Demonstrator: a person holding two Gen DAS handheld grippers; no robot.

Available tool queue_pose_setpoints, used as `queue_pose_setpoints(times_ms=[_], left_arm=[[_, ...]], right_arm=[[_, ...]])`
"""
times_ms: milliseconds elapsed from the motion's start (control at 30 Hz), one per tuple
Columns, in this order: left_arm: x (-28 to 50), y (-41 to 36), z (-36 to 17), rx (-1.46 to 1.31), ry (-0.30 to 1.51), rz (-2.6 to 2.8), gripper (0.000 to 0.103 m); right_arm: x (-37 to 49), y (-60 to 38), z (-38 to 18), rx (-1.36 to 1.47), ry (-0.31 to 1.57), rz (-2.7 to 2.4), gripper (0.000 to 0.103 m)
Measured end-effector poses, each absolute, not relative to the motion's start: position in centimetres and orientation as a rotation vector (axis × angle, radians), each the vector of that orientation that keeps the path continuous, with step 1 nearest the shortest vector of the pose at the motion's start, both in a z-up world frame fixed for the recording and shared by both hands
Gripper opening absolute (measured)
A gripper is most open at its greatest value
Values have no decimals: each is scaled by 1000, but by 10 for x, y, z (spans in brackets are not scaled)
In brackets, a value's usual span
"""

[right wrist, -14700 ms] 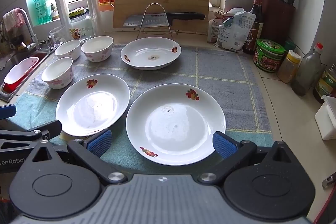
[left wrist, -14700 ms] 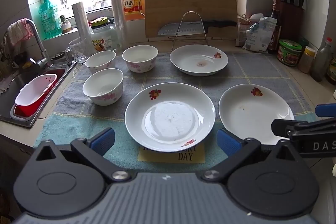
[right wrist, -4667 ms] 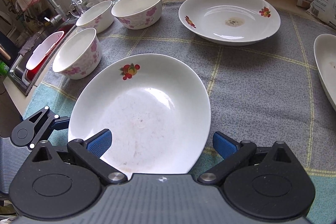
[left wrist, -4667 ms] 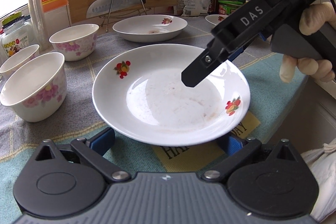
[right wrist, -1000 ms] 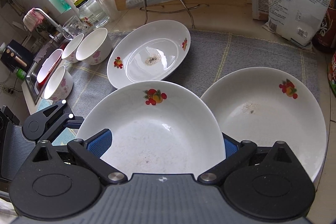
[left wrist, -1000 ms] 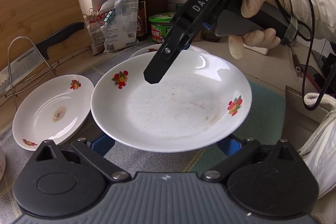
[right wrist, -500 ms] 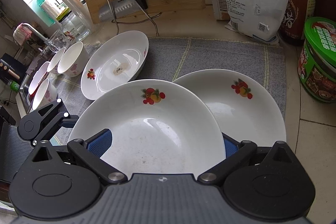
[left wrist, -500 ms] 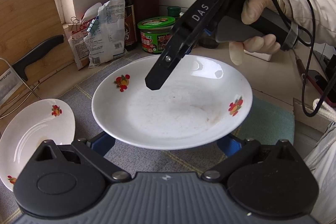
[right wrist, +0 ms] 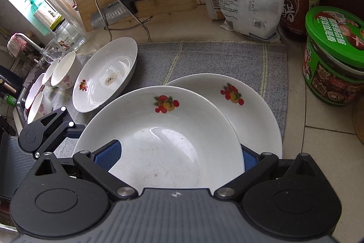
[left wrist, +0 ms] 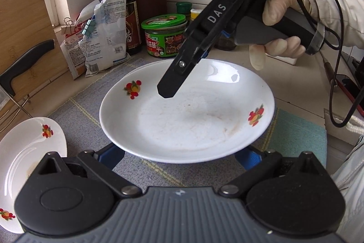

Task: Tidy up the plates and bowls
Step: 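Lower the held plate onto the placed plate and open the right gripper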

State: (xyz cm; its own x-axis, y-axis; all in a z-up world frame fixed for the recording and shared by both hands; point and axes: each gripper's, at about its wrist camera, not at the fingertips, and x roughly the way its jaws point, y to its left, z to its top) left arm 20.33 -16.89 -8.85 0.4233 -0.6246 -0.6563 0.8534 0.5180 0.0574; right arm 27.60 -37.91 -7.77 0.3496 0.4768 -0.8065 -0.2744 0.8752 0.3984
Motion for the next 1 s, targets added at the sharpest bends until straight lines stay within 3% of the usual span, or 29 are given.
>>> queue_pose_setpoints(times_ms=[1000], left_arm=[[217, -175, -97, 443, 635, -964, 101]], right_arm=[[277, -395, -88, 235, 1129, 459, 103]])
